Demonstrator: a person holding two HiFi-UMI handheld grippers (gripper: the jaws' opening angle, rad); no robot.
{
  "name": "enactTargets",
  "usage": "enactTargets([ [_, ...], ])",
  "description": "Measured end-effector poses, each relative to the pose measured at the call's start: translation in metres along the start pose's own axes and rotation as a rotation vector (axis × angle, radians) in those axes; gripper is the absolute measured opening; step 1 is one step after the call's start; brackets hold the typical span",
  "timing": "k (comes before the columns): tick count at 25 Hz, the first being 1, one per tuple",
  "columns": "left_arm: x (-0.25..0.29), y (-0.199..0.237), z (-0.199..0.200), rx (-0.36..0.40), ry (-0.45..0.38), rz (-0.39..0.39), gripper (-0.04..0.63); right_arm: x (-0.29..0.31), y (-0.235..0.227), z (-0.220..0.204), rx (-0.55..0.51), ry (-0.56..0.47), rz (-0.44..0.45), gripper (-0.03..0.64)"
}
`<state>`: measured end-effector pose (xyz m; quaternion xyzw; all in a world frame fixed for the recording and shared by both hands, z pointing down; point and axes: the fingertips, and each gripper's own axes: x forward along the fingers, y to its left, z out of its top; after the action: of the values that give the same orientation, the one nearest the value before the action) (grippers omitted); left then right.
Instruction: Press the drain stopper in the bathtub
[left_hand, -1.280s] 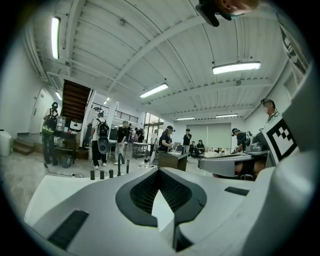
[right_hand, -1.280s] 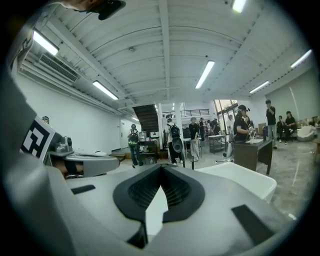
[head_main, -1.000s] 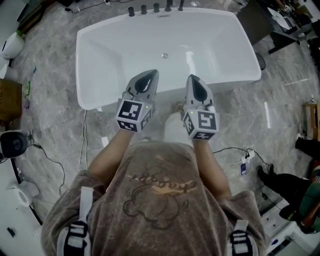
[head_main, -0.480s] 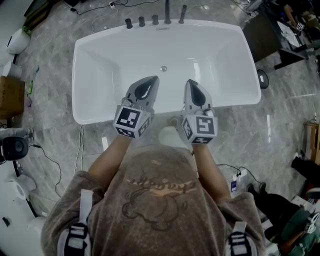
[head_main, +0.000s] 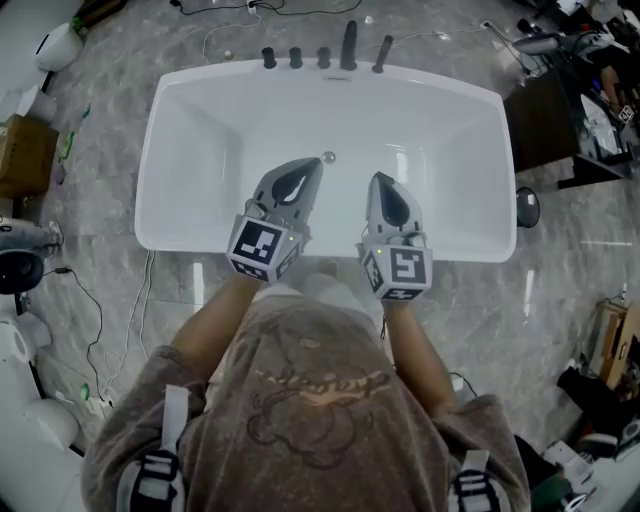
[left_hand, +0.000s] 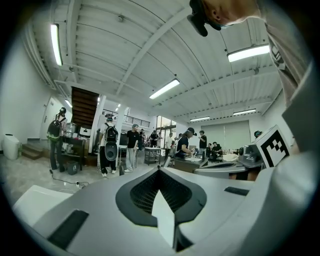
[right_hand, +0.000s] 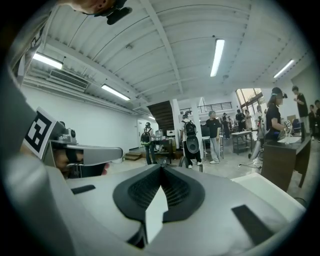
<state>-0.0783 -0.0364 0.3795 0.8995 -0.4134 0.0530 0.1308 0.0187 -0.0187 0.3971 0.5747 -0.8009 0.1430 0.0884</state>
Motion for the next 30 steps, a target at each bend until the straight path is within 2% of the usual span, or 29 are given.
enactTargets([
  [6,0.024,0.013,0.003,0.012,0.006,0.001,0.003,0.027,-0.006,-0.001,0.001,0.007,0.043,-0.002],
  [16,0.07,0.03,-0.026,0.01,0.04,-0.089,0.002,0.073,-0.018,-0.009,0.006,-0.014,0.031,-0.002],
  [23,0.104,0.048,-0.052,0.019,0.04,-0.149,0.003,0.101,-0.029,-0.042,0.043,-0.016,0.001,-0.002],
  [30,0.135,0.058,-0.085,-0.012,0.068,-0.153,0.003,0.128,-0.052,-0.071,0.054,-0.028,-0.005,-0.002],
])
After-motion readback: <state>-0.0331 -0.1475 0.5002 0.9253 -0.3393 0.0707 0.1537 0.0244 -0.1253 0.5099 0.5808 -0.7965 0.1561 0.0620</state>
